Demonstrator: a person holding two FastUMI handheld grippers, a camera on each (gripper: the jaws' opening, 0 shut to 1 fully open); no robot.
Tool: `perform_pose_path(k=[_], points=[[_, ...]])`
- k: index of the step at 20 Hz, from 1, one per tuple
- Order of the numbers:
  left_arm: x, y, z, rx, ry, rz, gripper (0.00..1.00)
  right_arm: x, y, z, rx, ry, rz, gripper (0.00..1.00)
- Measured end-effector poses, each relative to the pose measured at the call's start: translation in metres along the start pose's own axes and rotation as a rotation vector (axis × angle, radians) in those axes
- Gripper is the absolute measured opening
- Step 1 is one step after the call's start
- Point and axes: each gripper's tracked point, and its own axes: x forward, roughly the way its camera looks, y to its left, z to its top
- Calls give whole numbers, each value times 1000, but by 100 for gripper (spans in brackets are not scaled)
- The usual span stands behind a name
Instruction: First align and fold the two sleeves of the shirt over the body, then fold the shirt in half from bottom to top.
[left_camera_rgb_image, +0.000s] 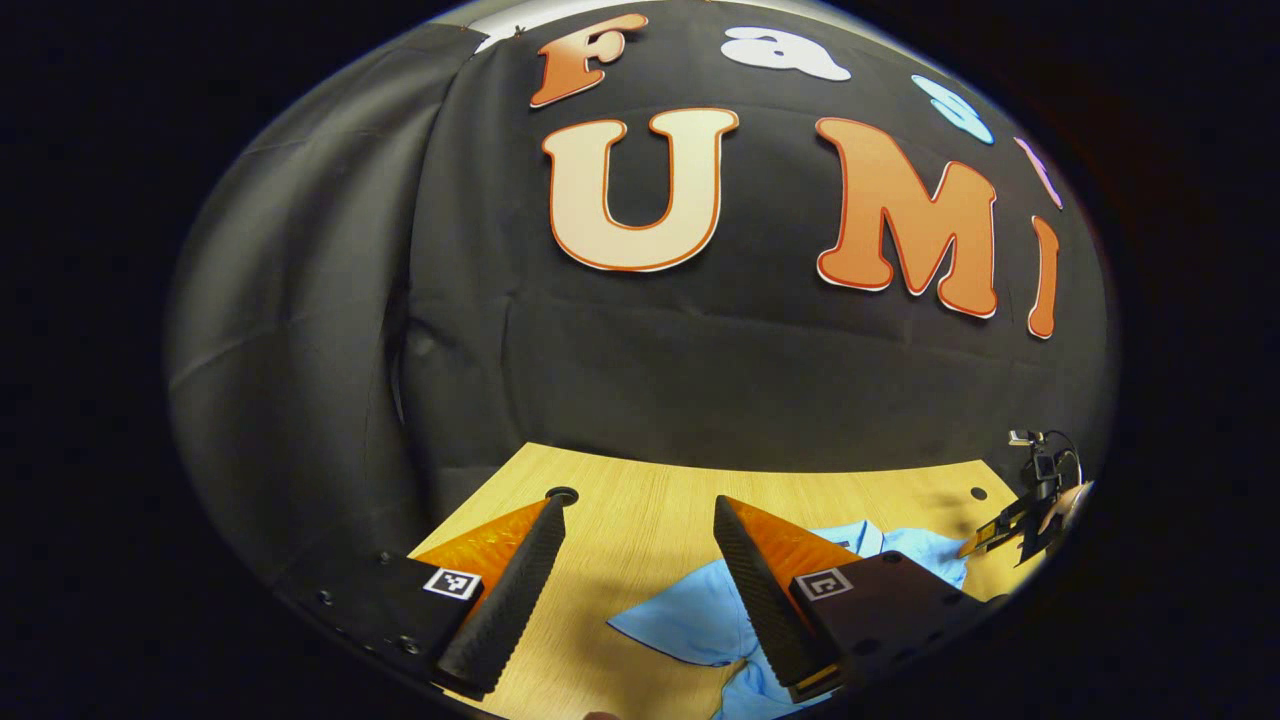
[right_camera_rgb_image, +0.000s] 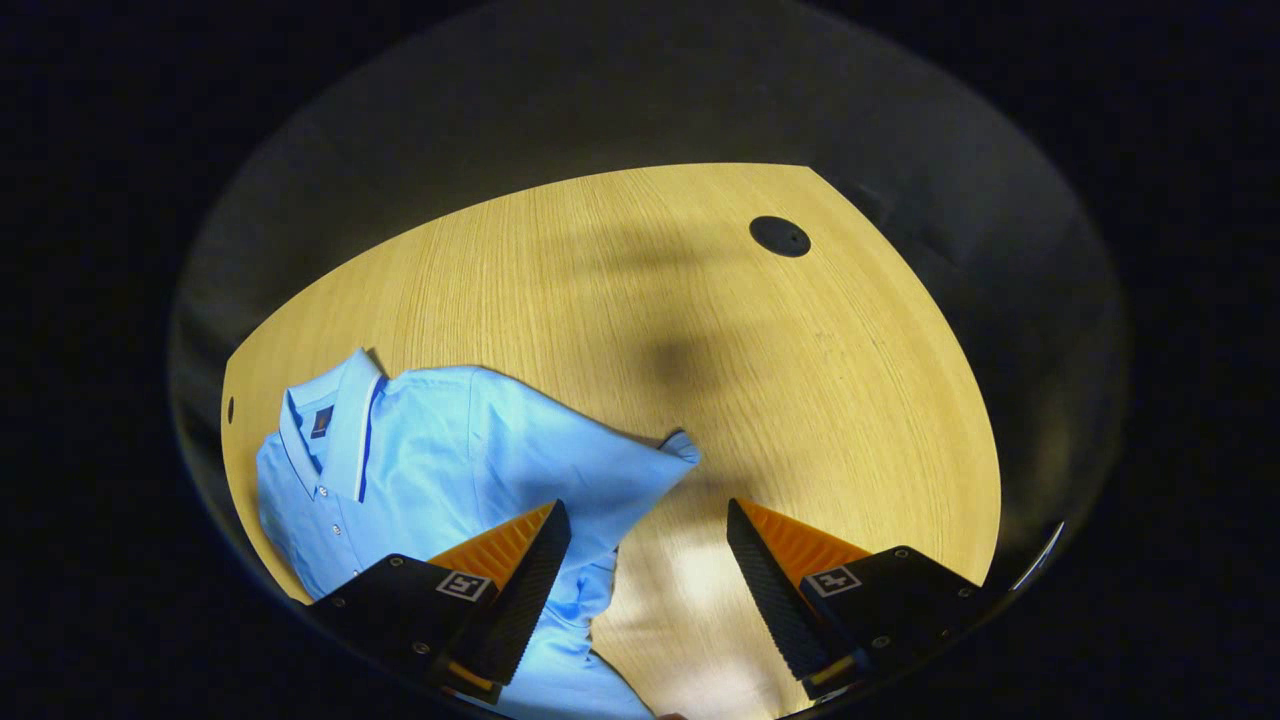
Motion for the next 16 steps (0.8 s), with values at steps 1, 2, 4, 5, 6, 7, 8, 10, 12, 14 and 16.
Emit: perform_pose_path(k=[1, 2, 4, 5, 6, 7, 8, 10, 12, 14, 16], points=[[1, 1, -3, 3, 4, 5, 98, 2, -1, 0, 1, 3, -4, 98], [1, 4, -4, 4, 6, 10, 98, 3, -1, 1, 4, 5, -6, 98], [1, 7, -6, 1, 12, 13, 98, 5, -1, 1, 13, 10, -8, 98], [2, 7, -7, 1, 17, 15, 98, 6, 0, 0, 16, 14, -6, 98], [3, 7, -9, 0, 20, 14, 98, 7, 0, -1, 16, 20, -3, 98], [4, 7, -9, 0, 23, 14, 98, 9, 1, -1, 15, 23, 1, 98], [4, 6, -9, 1, 26, 13, 98, 8, 0, -1, 17, 29, 5, 97], [6, 5, -11, 5, 29, 11, 98, 7, 6, -1, 33, 43, 27, 92], [7, 3, -12, 11, 34, 13, 98, 11, 10, -1, 37, 33, 26, 77], [7, 3, -11, 11, 40, 15, 98, 12, 15, 0, 41, 27, 35, 69], [6, 4, -11, 15, 44, 22, 98, 13, 22, 0, 58, 31, 66, 46]])
